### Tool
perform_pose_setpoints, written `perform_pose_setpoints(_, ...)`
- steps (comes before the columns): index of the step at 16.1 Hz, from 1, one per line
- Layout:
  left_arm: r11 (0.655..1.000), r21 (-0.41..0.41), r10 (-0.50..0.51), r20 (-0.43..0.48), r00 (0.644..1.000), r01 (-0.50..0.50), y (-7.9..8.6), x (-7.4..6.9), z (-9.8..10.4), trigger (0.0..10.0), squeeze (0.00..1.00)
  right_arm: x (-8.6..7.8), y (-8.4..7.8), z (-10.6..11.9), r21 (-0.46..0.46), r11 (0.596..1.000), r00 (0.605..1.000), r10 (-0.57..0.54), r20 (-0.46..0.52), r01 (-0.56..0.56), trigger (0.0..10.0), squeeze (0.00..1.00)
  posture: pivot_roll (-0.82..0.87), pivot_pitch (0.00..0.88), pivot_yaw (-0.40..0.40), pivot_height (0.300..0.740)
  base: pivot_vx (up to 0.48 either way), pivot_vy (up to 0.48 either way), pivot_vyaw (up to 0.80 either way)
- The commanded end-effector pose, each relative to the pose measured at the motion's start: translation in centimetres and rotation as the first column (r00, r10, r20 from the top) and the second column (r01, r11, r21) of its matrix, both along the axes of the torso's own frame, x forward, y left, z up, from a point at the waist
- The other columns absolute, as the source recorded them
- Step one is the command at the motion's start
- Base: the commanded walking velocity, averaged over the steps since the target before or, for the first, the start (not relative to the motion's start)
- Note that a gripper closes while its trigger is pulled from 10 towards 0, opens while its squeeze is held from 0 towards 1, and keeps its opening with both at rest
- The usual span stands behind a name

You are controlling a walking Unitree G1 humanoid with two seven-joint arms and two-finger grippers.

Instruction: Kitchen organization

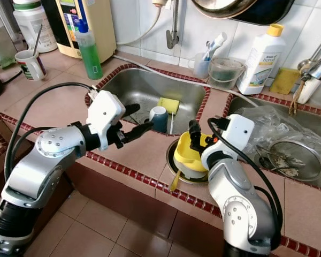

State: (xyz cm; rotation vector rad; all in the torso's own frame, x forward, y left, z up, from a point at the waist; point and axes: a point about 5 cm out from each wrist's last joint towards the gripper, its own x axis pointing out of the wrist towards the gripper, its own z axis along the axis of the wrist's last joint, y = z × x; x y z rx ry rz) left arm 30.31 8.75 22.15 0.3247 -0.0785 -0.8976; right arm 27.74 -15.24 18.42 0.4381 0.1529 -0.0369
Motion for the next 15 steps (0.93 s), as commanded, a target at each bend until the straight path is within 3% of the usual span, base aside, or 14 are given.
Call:
perform_pose_setpoints(1, 1.000, 0.000, 0.006, -0.001, 1.000, -0.006, 0.01, 0.10, 0.05, 10.0, 0.00, -0.46, -0.55, 0.39, 0.003, 0.999, 0.999, -0.054, -0.001, 0.054, 10.0, 0.00, -0.06, 0.073, -0.035, 0.740, 0.000, 0.000, 0.00)
perform_pose_setpoints(4, 1.000, 0.001, -0.001, -0.002, 1.000, 0.001, -0.24, 0.38, -0.05, 10.0, 0.00, -0.59, -1.44, 1.23, -0.033, 0.987, 0.988, -0.155, 0.008, 0.155, 10.0, 0.00, -0.08, 0.072, -0.019, 0.740, 0.000, 0.000, 0.00)
perform_pose_setpoints(15, 1.000, 0.001, -0.001, -0.002, 1.000, 0.001, -0.24, 0.38, -0.05, 10.0, 0.00, -0.59, -1.44, 1.23, -0.033, 0.987, 0.988, -0.155, 0.008, 0.155, 10.0, 0.00, -0.08, 0.072, -0.019, 0.740, 0.000, 0.000, 0.00)
